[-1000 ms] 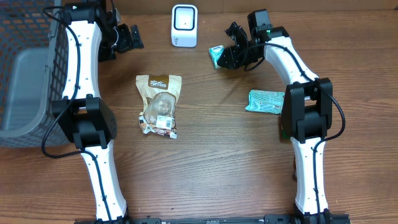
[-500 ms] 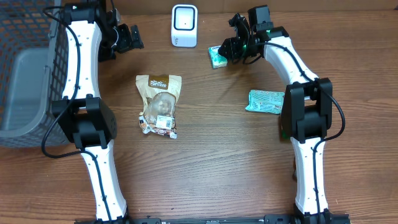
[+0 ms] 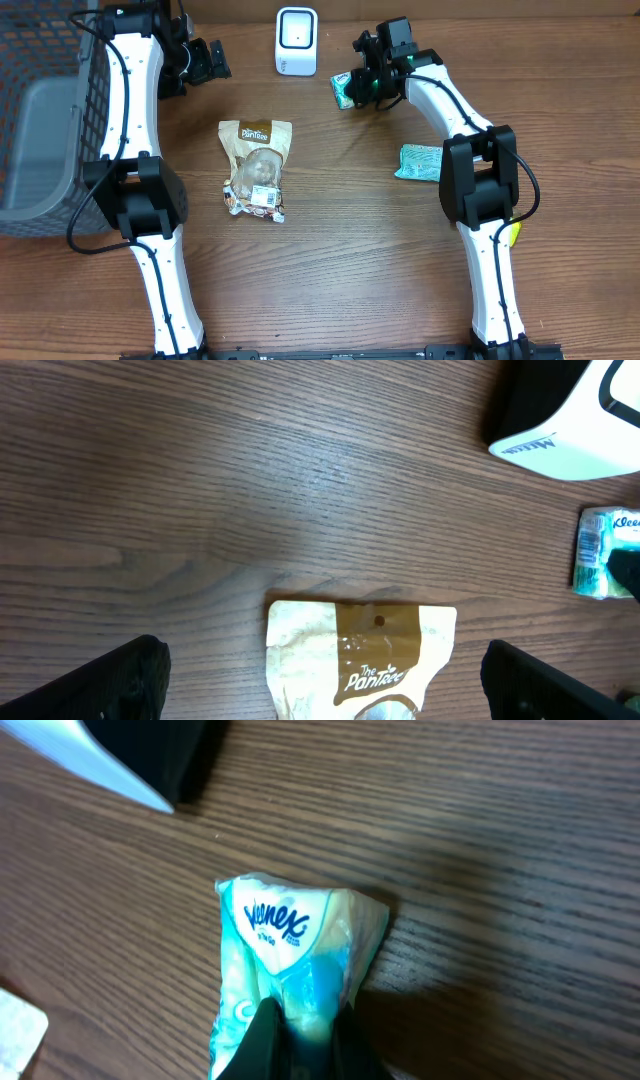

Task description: Scan the item barcode

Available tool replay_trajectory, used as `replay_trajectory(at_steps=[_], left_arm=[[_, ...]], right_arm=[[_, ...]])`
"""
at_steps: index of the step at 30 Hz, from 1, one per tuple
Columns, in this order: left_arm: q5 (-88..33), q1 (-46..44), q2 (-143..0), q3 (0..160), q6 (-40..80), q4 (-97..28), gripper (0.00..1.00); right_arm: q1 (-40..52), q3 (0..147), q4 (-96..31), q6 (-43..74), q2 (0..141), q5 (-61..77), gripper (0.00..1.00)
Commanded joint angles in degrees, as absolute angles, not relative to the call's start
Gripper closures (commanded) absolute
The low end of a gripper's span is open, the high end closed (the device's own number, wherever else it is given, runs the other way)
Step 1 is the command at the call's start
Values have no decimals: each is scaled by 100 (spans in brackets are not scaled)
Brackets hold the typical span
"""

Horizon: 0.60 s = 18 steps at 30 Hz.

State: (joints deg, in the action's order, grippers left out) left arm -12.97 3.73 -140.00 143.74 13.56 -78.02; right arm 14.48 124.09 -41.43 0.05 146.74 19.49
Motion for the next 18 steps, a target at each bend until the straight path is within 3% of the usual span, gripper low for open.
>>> replay_trajectory(at_steps=[1, 7, 18], left_arm=[[-1267, 320, -13788, 14470, 1417, -7795, 0], [-1267, 322, -13788, 14470, 1417, -7795, 0], [-1267, 318, -13788, 14470, 1417, -7795, 0]], right_arm=[[1559, 12658, -4209, 1, 14296, 1498, 96], [2215, 12914, -3594, -421, 13496, -493, 96], [3011, 12853, -1656, -2071, 14261, -2401, 96]])
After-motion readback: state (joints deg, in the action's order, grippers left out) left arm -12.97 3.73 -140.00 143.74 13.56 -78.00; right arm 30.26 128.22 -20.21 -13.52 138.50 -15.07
